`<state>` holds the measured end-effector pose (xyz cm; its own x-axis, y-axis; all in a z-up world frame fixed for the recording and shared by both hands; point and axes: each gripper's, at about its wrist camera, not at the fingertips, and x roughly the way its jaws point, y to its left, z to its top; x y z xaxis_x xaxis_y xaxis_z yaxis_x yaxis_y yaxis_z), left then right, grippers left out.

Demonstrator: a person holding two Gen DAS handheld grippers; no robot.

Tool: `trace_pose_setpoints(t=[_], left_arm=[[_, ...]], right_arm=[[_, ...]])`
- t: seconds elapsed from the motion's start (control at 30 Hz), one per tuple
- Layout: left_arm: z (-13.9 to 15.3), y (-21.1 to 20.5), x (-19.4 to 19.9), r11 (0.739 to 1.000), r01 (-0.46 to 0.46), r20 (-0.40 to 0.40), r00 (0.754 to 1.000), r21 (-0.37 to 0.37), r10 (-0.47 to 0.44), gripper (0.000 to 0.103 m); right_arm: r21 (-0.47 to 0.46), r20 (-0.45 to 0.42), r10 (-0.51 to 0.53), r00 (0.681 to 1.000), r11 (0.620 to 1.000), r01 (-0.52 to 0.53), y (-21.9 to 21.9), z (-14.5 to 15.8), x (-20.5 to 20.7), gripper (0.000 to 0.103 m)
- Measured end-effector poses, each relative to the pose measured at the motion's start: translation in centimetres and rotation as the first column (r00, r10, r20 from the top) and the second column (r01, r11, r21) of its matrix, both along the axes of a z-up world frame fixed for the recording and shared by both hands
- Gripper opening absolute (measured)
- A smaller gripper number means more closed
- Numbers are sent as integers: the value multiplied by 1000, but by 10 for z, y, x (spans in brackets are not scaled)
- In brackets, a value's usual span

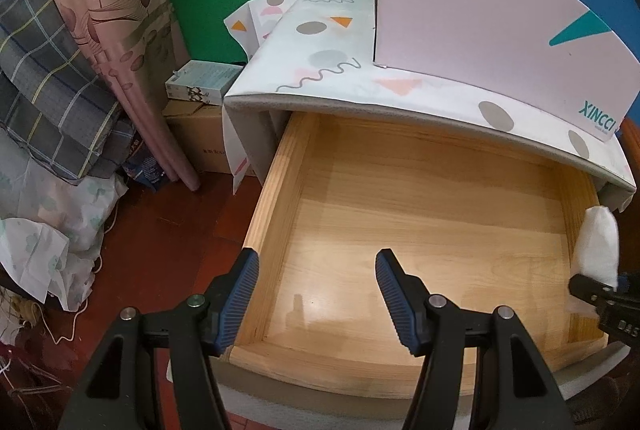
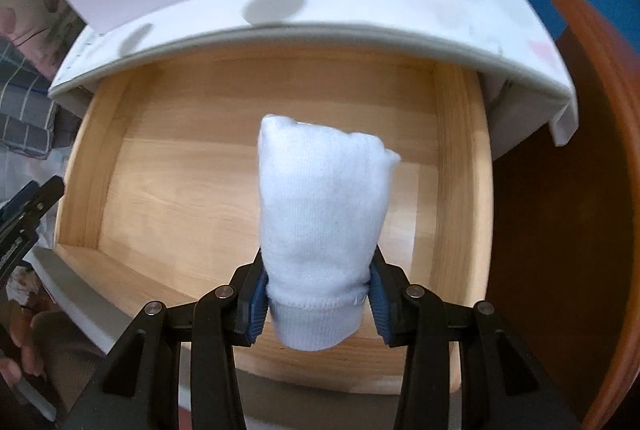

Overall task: Take underwear out of drawer
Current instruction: 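Carry the white sock with the right gripper over the white box, then lower the white sock into the box and open the right gripper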

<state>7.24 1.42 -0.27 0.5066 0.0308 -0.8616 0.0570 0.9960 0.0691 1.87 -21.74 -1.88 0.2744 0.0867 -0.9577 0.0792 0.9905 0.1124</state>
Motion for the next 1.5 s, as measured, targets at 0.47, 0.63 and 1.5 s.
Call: trace_pose_setpoints(t=[0.47,0.63,1.5], left_arm=[[1,0,-2,1000,1,4,1000,6,-1,62],[1,0,-2,1000,0,6,1000,6,-1,62],[3,-1,-1,1000,-3,17,1000,-6,3,62]], right_arm=[[-1,186,57,981,998,-58,-19,101,10,39],[-5,267,45,963,999,-45,-34,150,28,39],[-37,296,-6,955,999,17,-44,197,180,40]])
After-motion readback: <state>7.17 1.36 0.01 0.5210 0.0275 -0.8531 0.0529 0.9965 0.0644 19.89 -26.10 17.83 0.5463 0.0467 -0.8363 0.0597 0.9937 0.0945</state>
